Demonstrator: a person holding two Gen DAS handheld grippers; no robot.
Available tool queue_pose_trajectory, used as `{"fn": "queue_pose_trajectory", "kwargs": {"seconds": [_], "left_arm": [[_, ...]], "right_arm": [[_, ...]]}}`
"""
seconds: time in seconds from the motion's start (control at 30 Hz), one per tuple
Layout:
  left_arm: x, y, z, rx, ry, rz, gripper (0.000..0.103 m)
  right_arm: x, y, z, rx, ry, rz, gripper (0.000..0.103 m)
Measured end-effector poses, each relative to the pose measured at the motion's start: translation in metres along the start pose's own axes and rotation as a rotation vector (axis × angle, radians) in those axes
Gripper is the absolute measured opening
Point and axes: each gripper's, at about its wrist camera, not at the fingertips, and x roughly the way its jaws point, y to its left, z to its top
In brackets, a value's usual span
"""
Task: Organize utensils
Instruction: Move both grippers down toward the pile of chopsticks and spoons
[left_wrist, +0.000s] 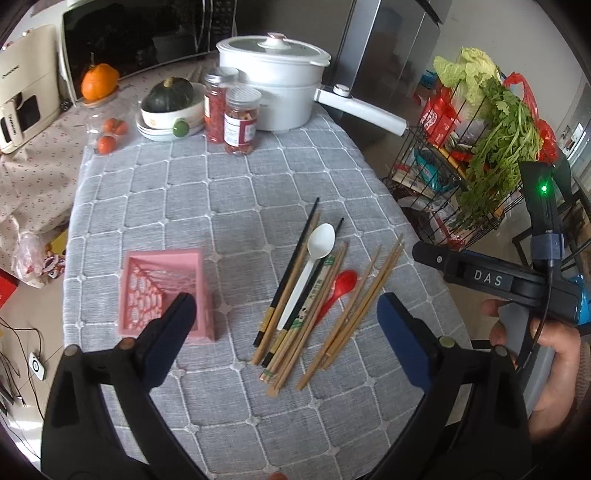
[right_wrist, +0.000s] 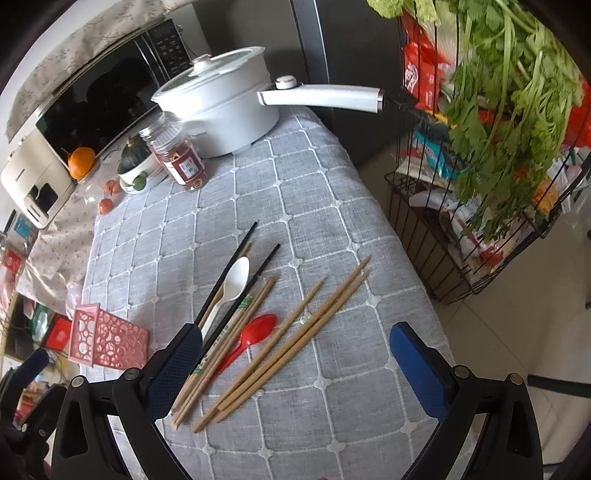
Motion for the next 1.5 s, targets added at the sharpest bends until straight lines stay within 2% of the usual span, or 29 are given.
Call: {"fn": "queue_pose_trajectory", "kwargs": {"seconds": [0.03, 0.1, 0.13, 0.2, 0.23, 0.3, 0.33, 0.4, 0.57, 0.8, 0.97, 1.13, 1.2, 1.3, 1.33, 1.37, 1.4, 1.5], "left_arm": [[0.009, -0.003, 0.005, 0.004, 0.023, -0.007, 0.092], [0.031, -0.01, 0.017, 0.02, 0.069, -0.002, 0.077], [0.043, -0.013, 0.022, 0.023, 0.096, -0.015, 0.074], [0.067, -0.02, 0.031, 0.03, 0.149, -0.035, 0.06], [0.079, -0.023, 0.035, 0.04, 0.17, -0.034, 0.057], [0.103, -0.027, 0.044, 0.056, 0.205, -0.024, 0.043], [0.115, -0.029, 0.049, 0.062, 0.216, -0.017, 0.04], [0.136, -0.029, 0.059, 0.06, 0.233, -0.009, 0.026], [0.179, -0.025, 0.076, 0.029, 0.269, -0.004, 0.01], [0.201, -0.031, 0.076, 0.058, 0.301, 0.007, 0.008], [0.205, -0.03, 0.077, 0.075, 0.313, 0.048, 0.01], [0.202, -0.044, 0.072, 0.154, 0.306, 0.106, 0.009], [0.191, -0.045, 0.067, 0.178, 0.275, 0.11, 0.008], [0.161, -0.039, 0.061, 0.175, 0.218, 0.087, 0.008], [0.151, -0.038, 0.06, 0.174, 0.201, 0.078, 0.008], [0.139, -0.037, 0.058, 0.179, 0.183, 0.069, 0.008], [0.127, -0.036, 0.056, 0.185, 0.162, 0.061, 0.008], [0.09, -0.031, 0.049, 0.19, 0.108, 0.031, 0.008]], "right_arm": [[0.006, -0.003, 0.004, 0.009, 0.015, 0.001, 0.097], [0.018, -0.01, 0.01, 0.036, 0.037, 0.015, 0.091], [0.026, -0.015, 0.011, 0.059, 0.047, 0.032, 0.087], [0.045, -0.026, 0.011, 0.099, 0.098, 0.049, 0.081], [0.054, -0.03, 0.01, 0.108, 0.126, 0.058, 0.077], [0.067, -0.037, 0.01, 0.131, 0.162, 0.076, 0.075], [0.07, -0.039, 0.011, 0.136, 0.165, 0.079, 0.075], [0.074, -0.042, 0.012, 0.141, 0.164, 0.077, 0.075], [0.082, -0.043, 0.015, 0.154, 0.172, 0.09, 0.075], [0.093, -0.05, 0.019, 0.161, 0.196, 0.053, 0.075], [0.098, -0.054, 0.021, 0.171, 0.209, 0.051, 0.075], [0.105, -0.06, 0.019, 0.202, 0.23, 0.062, 0.075], [0.109, -0.062, 0.018, 0.214, 0.236, 0.063, 0.068], [0.112, -0.065, 0.019, 0.225, 0.228, 0.088, 0.048], [0.113, -0.066, 0.02, 0.236, 0.216, 0.116, 0.037], [0.113, -0.066, 0.021, 0.25, 0.208, 0.142, 0.031], [0.112, -0.067, 0.023, 0.275, 0.198, 0.188, 0.029], [0.113, -0.062, 0.025, 0.283, 0.195, 0.251, 0.024]]}}
